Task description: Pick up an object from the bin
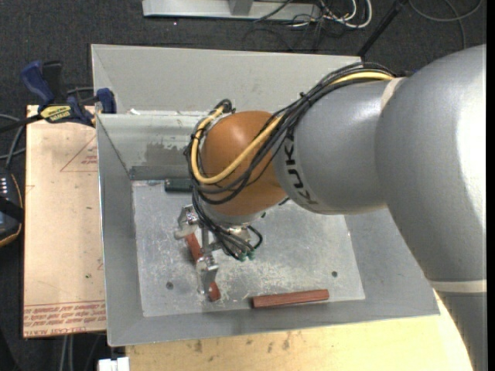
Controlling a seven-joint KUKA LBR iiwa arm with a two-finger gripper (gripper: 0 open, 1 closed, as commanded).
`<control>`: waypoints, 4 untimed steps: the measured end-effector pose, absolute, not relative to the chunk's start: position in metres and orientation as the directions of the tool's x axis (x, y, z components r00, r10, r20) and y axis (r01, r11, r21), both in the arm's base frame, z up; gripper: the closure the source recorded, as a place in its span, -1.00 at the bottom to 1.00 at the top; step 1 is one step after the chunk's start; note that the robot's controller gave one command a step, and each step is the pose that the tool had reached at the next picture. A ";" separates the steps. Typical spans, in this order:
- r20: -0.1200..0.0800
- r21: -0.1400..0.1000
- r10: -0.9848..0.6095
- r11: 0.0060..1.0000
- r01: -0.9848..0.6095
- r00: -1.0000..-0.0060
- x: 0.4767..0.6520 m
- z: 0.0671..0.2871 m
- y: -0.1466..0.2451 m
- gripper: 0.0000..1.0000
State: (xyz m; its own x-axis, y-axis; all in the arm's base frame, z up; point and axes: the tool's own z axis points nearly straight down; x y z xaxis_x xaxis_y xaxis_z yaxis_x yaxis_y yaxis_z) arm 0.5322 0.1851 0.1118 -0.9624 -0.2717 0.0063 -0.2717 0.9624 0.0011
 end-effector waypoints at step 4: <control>-0.026 -0.017 -0.766 0.643 -0.766 -0.642 0.521 0.083 0.156 1.00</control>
Offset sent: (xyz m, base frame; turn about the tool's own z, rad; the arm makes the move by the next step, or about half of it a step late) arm 0.0304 -0.0401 -0.0357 -0.2596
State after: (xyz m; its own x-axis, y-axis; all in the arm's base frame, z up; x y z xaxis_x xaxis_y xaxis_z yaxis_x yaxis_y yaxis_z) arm 0.5214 0.1561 0.0830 -0.6425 -0.7659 -0.0260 -0.7657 0.6429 -0.0171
